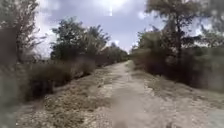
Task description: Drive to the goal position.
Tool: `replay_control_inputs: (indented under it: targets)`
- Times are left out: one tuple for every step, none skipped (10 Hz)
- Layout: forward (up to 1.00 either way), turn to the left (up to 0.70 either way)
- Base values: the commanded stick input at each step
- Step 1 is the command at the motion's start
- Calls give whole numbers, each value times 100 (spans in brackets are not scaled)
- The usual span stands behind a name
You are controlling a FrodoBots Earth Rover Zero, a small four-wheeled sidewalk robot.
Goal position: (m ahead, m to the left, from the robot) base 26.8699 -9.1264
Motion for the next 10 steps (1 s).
replay_control_inputs:
  targets:
    - [85,0]
    - [85,0]
    - [85,0]
    - [85,0]
    - [85,0]
    - [85,0]
    - [85,0]
    - [85,0]
    - [85,0]
    - [85,0]
